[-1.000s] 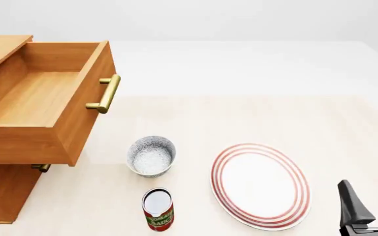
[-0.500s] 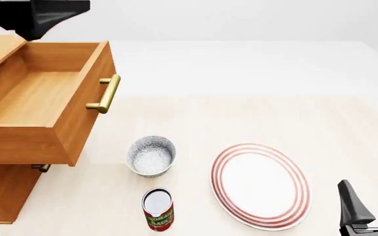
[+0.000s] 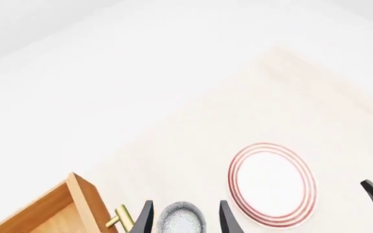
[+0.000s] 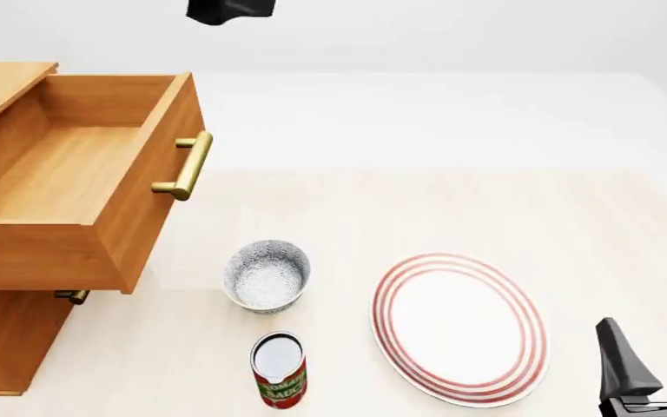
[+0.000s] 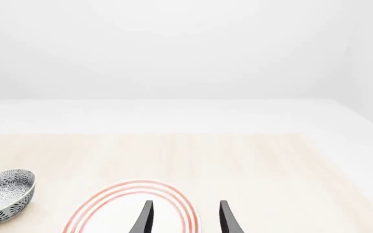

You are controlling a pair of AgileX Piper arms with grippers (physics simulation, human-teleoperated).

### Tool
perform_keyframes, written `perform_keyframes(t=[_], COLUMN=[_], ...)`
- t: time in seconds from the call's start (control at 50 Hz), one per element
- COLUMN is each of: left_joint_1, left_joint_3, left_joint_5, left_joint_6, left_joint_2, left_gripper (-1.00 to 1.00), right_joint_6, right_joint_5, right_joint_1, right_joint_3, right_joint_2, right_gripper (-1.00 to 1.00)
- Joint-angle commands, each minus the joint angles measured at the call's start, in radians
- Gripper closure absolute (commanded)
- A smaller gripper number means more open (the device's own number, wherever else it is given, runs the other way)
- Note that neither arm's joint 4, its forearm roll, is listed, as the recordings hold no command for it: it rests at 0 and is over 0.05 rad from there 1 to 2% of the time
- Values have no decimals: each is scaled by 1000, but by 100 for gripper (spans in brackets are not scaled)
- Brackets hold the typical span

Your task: Put the bowl in the top drawer of the cabinet.

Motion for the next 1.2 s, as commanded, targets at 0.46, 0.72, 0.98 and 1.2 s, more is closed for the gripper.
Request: perform_keyframes(t=[0.46, 0.72, 0.98, 1.2], left_joint_1=[-28, -69, -42, -51], left_joint_3=[123, 315, 387, 512], left_joint_5=[-26, -126, -127, -197], left_joint_6=[-147, -212, -217, -241], left_joint_2=[126, 82, 64, 30], left_gripper=[-100, -100, -100, -100], right_joint_6=[0, 0, 0, 0], right_joint_5=[0, 0, 0, 0], right_joint_1=[0, 0, 0, 0], right_joint_3=[0, 0, 0, 0], right_joint_2=[0, 0, 0, 0], right_gripper=[-100, -100, -100, -100])
